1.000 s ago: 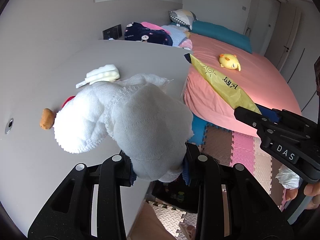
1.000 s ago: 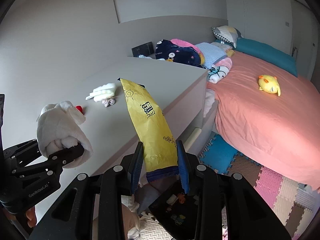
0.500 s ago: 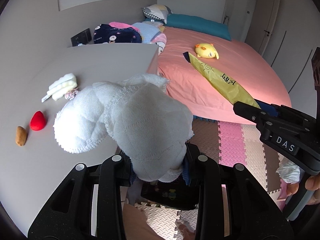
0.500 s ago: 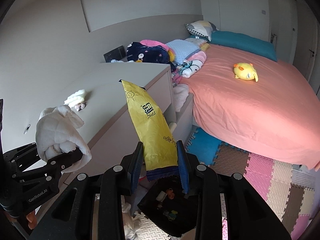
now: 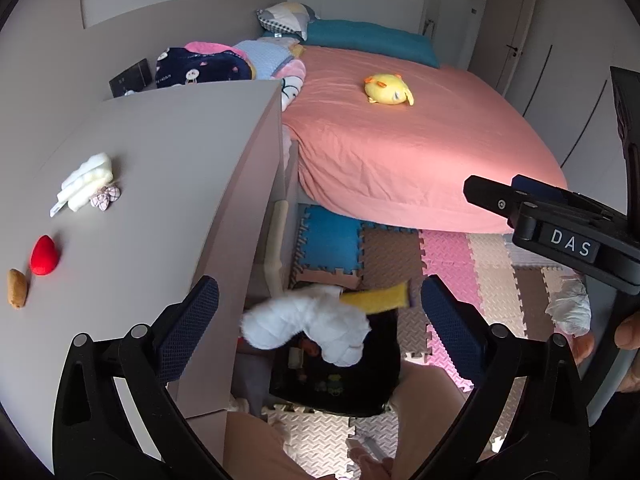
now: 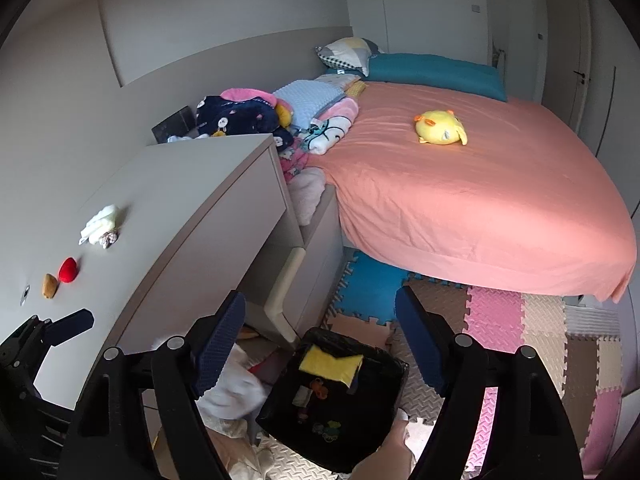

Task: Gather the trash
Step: 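Open both tools to drop the plush and yellow packet into the bin, then move both open tools back over the desk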

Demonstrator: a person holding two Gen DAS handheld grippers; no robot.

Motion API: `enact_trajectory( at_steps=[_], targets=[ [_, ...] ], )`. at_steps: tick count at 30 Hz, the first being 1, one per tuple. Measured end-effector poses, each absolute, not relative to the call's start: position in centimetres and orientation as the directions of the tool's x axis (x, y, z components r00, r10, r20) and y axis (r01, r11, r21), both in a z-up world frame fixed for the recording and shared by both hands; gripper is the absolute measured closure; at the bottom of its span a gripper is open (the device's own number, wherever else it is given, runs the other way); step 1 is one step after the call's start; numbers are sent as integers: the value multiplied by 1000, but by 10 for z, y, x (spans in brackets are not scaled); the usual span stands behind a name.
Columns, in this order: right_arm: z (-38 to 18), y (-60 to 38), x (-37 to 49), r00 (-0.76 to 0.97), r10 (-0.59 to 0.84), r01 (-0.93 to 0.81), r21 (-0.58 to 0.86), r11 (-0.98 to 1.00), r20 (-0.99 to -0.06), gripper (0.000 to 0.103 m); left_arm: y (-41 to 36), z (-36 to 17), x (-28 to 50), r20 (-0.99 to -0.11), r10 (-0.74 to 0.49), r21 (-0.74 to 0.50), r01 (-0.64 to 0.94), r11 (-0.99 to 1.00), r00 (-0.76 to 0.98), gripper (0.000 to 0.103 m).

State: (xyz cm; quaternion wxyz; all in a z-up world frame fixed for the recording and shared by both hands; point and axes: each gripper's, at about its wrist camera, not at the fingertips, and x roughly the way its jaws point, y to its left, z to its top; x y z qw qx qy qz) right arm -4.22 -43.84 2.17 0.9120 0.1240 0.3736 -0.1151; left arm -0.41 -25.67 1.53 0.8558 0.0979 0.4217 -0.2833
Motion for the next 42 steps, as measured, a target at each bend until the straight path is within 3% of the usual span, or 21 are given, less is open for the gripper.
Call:
enact_trajectory(
  at_steps=[42],
  targets=[
    [13, -377, 10, 689, -18, 180, 147, 973, -725, 25, -184, 7, 30, -796, -310, -81, 416, 906, 520, 5]
  ],
)
